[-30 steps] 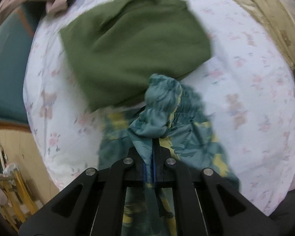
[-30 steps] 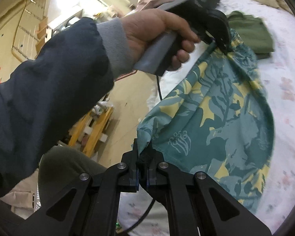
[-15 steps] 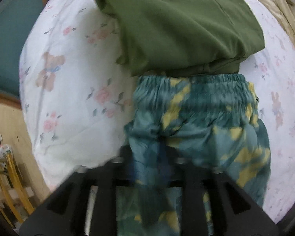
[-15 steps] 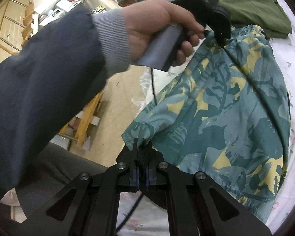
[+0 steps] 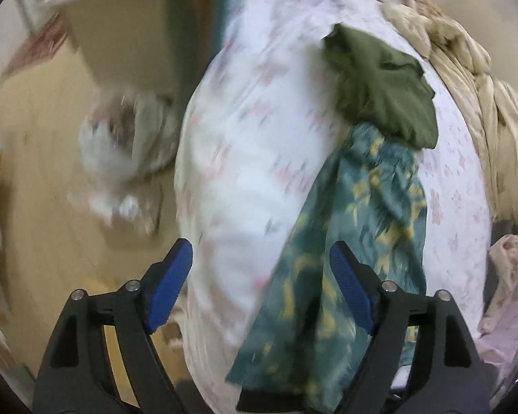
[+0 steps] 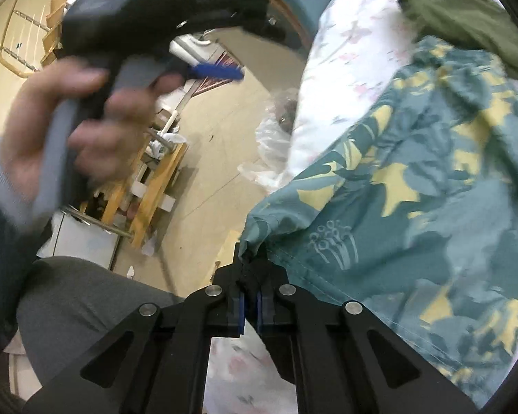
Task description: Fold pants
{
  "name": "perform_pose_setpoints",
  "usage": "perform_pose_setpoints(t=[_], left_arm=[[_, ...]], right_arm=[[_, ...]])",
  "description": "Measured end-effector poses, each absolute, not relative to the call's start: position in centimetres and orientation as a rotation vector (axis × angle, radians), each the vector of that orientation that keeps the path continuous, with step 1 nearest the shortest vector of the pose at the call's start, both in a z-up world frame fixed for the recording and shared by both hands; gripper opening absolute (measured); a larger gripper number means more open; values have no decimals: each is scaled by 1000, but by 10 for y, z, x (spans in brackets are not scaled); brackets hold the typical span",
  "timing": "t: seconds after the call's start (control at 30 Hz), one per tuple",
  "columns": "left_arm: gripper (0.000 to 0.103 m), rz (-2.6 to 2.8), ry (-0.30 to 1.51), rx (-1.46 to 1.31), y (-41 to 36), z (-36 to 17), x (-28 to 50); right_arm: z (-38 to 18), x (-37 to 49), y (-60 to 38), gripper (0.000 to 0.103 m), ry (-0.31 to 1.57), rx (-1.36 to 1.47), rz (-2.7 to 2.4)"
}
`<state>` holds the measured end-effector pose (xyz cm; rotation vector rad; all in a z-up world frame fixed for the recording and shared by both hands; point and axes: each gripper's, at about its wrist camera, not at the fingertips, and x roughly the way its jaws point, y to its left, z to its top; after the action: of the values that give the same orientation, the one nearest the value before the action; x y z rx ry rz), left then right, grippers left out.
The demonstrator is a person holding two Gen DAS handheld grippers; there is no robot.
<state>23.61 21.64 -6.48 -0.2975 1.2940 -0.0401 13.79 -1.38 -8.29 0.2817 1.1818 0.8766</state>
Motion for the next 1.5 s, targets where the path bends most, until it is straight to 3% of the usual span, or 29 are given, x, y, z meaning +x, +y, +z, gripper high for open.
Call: perform_pose_setpoints(t=[0.07,0.1,0.13,0.17,0.2,0.23,0.4,0.6,0.73,0.83,0.9,1.07,1.1,1.2,1.27,1.3,1.33,1.37,1.5], left_arm=[[79,-16,1309,-331,225,-80,219],[79,-11,1332,-335,229,-89,216],[79,-13,1355,-332,227,-93,215],[79,-23,1366,-330,229,-95,213],[79,-33,1366,-328,232,-96,209],[79,-44,1371,-322,234,-99,205],[79,-125,1451,-310,226,-123,195],[79,-268,1598,-237,194,-150,173],[77,-332,1710,-238,170,-170,160],[73,-383,1677,-136,146,-161,153],[55,-367,1652,-73,137,-155,149],[22,-349,1647,18,125,-151,138],[10,-351,1641,17,122,-148,138],[7,-373,1595,62,110,-131,132],[7,-403,1570,50,100,-123,128],[6,-400,1554,71,94,-122,126],[6,-386,1542,91,91,-119,127],[6,-371,1541,100,88,-120,125],[6,-364,1481,28,89,-98,118]], right_arm=[[-90,137,4,10,1183,270,874],[-96,137,14,17,1180,261,860],[-103,136,24,35,1194,247,856],[-106,134,29,47,1212,249,863],[-112,133,32,67,1240,276,879],[-114,130,31,73,1253,312,896],[-89,115,-1,73,1223,386,939],[-58,122,-132,73,1162,420,700],[-77,132,-200,83,1167,433,486],[-116,134,-248,84,1246,605,338],[-140,136,-254,84,1316,696,349],[-158,132,-236,84,1386,755,482],[-157,133,-228,84,1382,733,526],[-159,135,-208,83,1374,738,602],[-164,133,-201,72,1357,754,609],[-166,135,-196,54,1342,757,599],[-171,137,-192,26,1344,766,598],[-175,138,-188,14,1354,770,593],[-151,131,-188,7,1296,727,562]])
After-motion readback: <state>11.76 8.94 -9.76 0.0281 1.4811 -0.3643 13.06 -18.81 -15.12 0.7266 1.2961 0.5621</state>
